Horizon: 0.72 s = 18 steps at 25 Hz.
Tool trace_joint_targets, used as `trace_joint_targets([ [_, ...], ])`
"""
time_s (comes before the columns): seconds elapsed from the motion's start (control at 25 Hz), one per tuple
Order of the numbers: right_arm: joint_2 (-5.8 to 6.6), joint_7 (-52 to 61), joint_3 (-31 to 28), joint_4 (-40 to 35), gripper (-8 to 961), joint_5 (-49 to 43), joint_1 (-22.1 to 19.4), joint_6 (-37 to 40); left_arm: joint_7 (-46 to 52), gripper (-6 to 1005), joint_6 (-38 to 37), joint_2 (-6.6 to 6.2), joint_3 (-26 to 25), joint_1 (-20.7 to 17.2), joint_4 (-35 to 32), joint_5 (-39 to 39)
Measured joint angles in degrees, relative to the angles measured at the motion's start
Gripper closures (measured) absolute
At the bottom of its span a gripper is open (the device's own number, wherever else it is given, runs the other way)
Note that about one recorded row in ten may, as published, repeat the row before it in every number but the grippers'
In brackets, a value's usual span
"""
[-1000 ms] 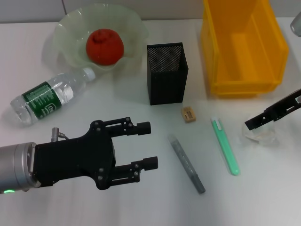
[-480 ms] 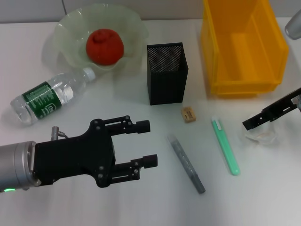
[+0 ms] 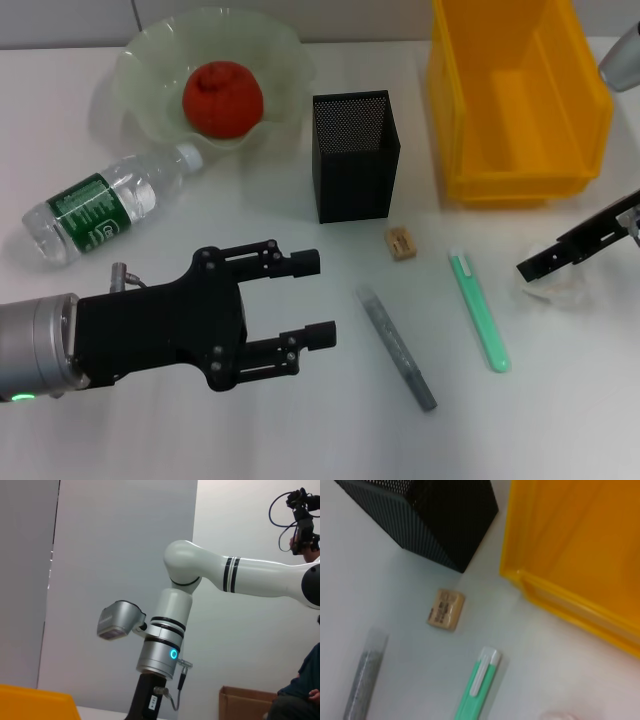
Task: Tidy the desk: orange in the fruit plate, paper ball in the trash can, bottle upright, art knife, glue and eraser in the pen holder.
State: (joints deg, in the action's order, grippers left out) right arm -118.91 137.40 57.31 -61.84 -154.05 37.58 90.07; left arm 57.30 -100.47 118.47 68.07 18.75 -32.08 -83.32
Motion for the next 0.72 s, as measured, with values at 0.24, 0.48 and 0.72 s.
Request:
trace_joint_targets([
  [0.24,0.04,0.0,0.0,1.2,227,-0.1,0.1,0.0,0.0,341,0.1,0.00,-0.1,0.0,0.0,0.0],
  [0.48,-0.14,-0.1,0.0,-3.1,379,0.5,-1.3,0.0,0.0,341,0.5,0.00,0.0,0.0,0.0,0.0],
  [0.72,-0.29,-1.9,-0.5,-7.8,421,7.8,-3.8,0.0,0.0,340,0.7,0.00,-0.1,0.2,0.0,0.0],
])
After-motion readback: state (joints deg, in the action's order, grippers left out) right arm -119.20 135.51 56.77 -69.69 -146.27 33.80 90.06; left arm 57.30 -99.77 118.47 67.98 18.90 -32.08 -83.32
